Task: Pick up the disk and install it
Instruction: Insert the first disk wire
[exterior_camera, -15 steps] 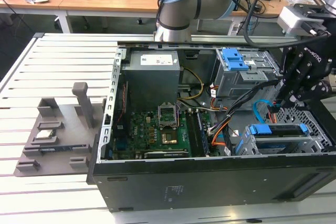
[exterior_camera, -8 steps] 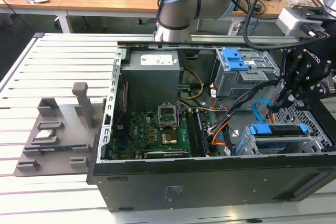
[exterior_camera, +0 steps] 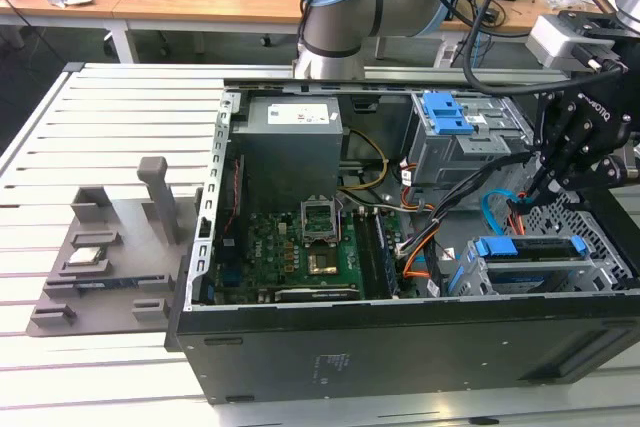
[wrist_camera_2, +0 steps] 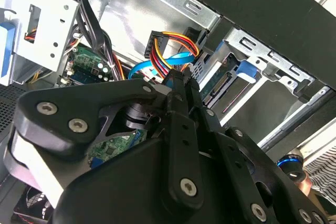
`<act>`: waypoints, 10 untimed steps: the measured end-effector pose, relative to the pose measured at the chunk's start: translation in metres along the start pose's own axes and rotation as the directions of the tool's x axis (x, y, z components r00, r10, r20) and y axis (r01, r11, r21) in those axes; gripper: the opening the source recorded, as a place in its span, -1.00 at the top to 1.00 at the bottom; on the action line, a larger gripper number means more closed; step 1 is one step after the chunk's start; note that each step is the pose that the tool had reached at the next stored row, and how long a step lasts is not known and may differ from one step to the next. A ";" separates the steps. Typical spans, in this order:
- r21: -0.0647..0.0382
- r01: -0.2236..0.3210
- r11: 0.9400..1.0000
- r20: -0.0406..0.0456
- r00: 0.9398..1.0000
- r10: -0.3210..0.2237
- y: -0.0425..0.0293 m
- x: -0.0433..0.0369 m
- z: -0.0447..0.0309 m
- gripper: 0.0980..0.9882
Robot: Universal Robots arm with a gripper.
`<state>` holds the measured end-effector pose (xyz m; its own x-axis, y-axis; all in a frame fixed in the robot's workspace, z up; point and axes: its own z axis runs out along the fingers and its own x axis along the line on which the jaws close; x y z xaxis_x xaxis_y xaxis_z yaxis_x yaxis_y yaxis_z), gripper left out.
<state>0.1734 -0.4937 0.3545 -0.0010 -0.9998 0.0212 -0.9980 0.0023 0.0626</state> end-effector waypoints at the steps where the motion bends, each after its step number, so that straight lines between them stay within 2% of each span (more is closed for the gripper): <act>1: 0.000 0.000 1.000 0.000 1.000 0.000 0.0000 0.0002 0.0001 0.84; 7: 0.000 0.000 1.000 0.000 1.000 0.000 0.0000 0.0040 0.0007 0.84; 10: 0.000 0.000 1.000 0.000 1.000 0.000 -0.0001 0.0097 0.0018 0.84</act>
<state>0.1734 -0.5035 0.3529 -0.0010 -0.9998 0.0212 -0.9980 0.0023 0.0626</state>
